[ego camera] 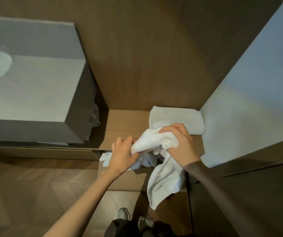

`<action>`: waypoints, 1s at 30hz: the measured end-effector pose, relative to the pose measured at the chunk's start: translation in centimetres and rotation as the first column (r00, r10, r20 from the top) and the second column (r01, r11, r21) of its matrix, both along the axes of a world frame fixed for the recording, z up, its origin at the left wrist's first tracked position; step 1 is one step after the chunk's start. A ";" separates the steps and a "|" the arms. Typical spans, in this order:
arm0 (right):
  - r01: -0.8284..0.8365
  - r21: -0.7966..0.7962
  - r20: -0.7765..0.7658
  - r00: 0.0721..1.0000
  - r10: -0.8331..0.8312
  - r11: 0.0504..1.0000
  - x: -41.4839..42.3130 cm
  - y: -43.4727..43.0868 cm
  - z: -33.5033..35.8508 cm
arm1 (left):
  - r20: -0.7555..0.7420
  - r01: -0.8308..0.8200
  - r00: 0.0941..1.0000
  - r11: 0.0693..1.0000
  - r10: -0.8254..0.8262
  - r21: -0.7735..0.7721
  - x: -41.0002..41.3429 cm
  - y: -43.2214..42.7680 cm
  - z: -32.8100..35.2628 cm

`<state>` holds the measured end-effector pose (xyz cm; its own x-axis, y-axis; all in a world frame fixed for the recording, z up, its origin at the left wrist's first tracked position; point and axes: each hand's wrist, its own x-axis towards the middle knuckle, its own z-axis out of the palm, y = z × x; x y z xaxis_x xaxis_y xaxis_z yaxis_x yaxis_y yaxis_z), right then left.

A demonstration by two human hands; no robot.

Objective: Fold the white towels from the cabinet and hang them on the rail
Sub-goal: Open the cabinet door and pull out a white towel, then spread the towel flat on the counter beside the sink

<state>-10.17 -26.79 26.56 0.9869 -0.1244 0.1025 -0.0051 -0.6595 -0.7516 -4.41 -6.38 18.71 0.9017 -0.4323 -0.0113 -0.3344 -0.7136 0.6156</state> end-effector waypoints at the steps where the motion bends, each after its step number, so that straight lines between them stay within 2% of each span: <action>1: -0.022 -0.003 0.008 1.000 0.022 1.000 -0.1 -0.1 1.7 | 0.001 -0.012 1.000 1.000 0.012 0.001 -0.1 0.5 2.2; 6: -0.151 0.070 0.096 0.985 0.144 0.986 -1.0 -0.2 8.9 | -0.028 -0.084 0.996 0.977 0.080 -0.195 -1.1 3.1 10.2; 10: -0.253 0.076 0.088 0.965 0.246 0.965 -1.8 0.2 12.2 | -0.044 -0.160 0.987 0.953 0.154 -0.258 -2.2 4.8 14.6; 14: -0.271 0.059 0.112 0.958 0.263 0.961 -2.5 1.3 13.8 | -0.020 -0.130 0.991 0.945 0.130 -0.301 -3.5 6.6 16.8; 16: -0.264 -0.021 0.124 0.956 0.264 0.964 -2.6 2.0 14.2 | 0.028 -0.117 0.991 0.951 0.131 -0.286 -4.4 7.7 17.3; 24: -0.398 -0.249 -0.034 0.915 0.403 0.883 -1.7 5.2 16.1 | 0.298 -0.098 0.945 0.986 0.136 -0.138 -6.0 13.6 18.4; 27: -0.384 -0.355 -0.076 0.920 0.384 0.852 -0.7 7.6 16.2 | 0.346 -0.114 0.926 0.986 0.149 -0.120 -5.4 16.6 18.4; 30: -0.393 -0.347 -0.062 0.916 0.397 0.852 0.0 10.3 16.5 | 0.347 -0.081 0.933 0.995 0.097 -0.060 -4.4 20.0 18.2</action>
